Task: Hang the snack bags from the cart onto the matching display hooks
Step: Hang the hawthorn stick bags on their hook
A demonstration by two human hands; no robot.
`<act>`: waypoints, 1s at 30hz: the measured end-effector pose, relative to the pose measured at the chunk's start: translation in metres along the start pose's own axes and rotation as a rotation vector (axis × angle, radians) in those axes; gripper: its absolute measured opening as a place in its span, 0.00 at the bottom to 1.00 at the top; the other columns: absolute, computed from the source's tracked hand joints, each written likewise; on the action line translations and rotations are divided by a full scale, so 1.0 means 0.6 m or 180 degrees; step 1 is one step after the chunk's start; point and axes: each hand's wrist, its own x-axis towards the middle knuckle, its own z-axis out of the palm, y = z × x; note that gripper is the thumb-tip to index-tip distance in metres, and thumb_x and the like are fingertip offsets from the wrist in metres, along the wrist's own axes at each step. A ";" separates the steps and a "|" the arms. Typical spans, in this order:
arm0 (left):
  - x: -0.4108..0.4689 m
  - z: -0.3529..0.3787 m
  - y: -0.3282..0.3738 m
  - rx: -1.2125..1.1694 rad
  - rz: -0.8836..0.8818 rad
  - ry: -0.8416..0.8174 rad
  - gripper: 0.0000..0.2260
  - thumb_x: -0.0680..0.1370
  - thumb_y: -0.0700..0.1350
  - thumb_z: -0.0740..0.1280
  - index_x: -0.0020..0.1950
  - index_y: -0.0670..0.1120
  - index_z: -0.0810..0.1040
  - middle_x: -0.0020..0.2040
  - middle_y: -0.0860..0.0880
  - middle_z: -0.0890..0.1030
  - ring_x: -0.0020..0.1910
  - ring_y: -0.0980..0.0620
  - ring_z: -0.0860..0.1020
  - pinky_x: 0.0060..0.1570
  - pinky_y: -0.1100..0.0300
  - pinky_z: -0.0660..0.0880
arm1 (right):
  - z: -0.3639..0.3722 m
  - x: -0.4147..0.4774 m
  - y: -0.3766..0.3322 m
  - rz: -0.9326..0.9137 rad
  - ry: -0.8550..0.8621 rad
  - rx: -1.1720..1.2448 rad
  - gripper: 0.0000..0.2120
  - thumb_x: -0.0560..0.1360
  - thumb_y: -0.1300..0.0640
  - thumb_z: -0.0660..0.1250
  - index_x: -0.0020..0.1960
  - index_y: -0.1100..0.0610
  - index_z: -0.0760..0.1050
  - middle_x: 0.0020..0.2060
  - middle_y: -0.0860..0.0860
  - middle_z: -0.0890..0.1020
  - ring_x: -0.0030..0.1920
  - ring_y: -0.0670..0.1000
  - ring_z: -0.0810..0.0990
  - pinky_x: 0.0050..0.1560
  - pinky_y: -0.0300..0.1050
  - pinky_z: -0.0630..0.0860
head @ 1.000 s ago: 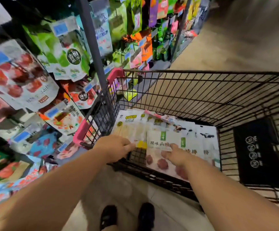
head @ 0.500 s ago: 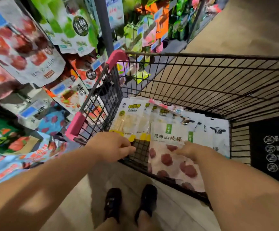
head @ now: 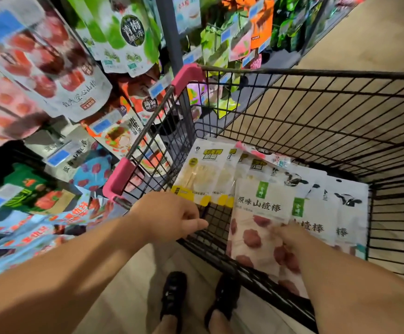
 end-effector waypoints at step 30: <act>-0.061 -0.117 0.049 -0.4855 -0.0187 0.1852 0.17 0.62 0.46 0.79 0.38 0.44 0.72 0.24 0.56 0.73 0.22 0.58 0.69 0.25 0.64 0.64 | -0.071 -0.348 -0.331 -0.2619 -0.1786 0.1476 0.16 0.76 0.56 0.63 0.60 0.63 0.78 0.54 0.62 0.84 0.54 0.60 0.83 0.56 0.54 0.80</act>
